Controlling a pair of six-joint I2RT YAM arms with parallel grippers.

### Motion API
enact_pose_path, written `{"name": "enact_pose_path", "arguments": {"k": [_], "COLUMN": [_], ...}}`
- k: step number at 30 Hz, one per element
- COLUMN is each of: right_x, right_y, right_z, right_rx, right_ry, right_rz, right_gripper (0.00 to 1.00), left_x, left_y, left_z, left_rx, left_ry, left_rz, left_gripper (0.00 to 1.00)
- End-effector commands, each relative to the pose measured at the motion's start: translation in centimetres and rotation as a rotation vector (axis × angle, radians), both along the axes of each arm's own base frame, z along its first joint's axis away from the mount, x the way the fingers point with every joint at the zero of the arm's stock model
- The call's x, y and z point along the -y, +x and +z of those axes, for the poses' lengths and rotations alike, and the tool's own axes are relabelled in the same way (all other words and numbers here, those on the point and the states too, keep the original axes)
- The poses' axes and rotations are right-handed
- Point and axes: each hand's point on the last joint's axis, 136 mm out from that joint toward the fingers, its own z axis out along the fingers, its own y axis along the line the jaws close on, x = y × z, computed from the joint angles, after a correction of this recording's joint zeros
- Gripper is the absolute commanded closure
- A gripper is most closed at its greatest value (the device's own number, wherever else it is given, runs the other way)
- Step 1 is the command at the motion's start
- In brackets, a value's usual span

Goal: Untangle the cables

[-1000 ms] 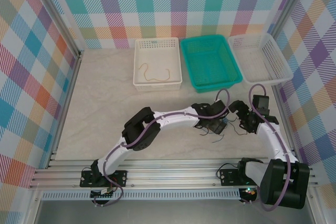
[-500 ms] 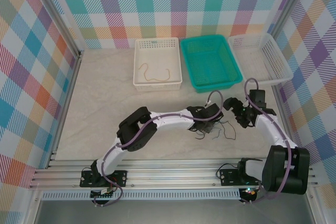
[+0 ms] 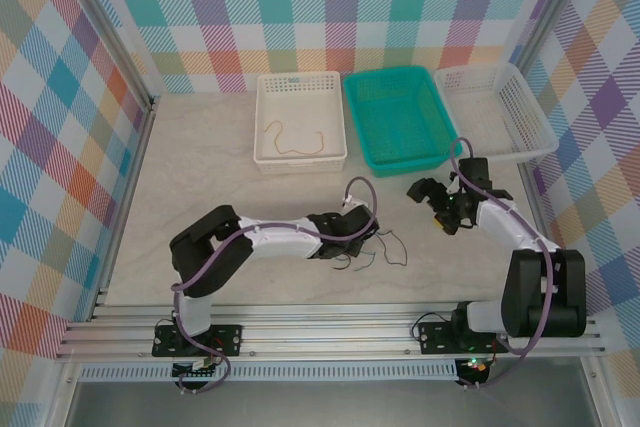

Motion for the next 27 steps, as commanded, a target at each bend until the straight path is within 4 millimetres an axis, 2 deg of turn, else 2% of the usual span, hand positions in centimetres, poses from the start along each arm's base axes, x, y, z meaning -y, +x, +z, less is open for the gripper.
{"name": "enact_pose_path", "arguments": {"k": [1, 4, 7, 14, 19, 27], "right_x": [-1.8, -2.4, -3.5, -4.3, -5.7, -9.6], "right_y": [0.7, 1.1, 1.5, 1.2, 0.4, -0.4], "right_z": [1.3, 1.5, 2.5, 4.4, 3.9, 4.0], "right_rx": [0.002, 0.024, 0.101, 0.204, 0.287, 0.395], "right_ry": [0.069, 0.062, 0.089, 0.055, 0.1, 0.174], "right_rz": [0.023, 0.059, 0.16, 0.33, 0.423, 0.58], "right_gripper": [0.03, 0.03, 0.04, 0.08, 0.16, 0.23], "left_x": [-0.1, -0.5, -1.4, -3.8, -5.0, -5.8], "left_y": [1.4, 1.3, 1.5, 2.2, 2.5, 2.1], "left_z": [3.6, 4.2, 4.8, 7.0, 9.3, 13.5], "left_rx": [0.135, 0.144, 0.121, 0.119, 0.077, 0.086], "left_ry": [-0.079, -0.127, -0.182, -0.208, -0.325, -0.439], "left_rz": [0.007, -0.034, -0.069, -0.109, -0.126, -0.158], "left_gripper": [1.0, 1.0, 1.0, 1.0, 1.0, 1.0]}}
